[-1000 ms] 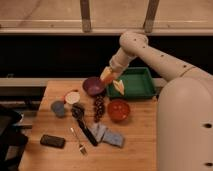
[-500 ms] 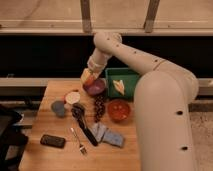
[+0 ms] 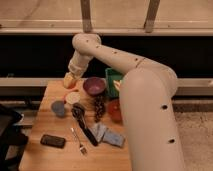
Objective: Place apple in plastic cup
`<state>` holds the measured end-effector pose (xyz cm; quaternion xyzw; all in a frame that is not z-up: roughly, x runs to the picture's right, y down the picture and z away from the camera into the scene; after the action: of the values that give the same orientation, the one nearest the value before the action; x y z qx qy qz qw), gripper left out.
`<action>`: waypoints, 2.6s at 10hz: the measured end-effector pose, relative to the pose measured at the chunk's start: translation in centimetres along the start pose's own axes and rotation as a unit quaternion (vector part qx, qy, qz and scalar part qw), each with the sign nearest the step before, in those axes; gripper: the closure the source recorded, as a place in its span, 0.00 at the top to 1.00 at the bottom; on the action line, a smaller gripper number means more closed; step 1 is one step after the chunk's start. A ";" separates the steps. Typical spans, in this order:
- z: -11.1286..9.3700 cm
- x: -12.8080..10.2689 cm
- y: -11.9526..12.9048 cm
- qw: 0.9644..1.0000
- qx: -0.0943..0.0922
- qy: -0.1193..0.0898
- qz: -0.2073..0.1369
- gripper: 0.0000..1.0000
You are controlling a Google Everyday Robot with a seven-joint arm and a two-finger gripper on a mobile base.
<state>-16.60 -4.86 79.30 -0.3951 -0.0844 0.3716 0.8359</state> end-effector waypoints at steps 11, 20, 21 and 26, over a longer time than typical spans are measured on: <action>2.0 -1.6 4.2 0.997 0.018 -0.029 -0.075 0.02; 6.3 -1.3 7.0 0.993 -0.005 0.051 -0.103 0.02; 6.8 -1.1 7.3 0.993 -0.010 0.060 -0.103 0.02; 9.3 -0.1 7.9 0.989 -0.041 0.093 -0.107 0.02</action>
<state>-25.15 3.90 79.90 -0.4508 -0.0638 0.2380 0.8579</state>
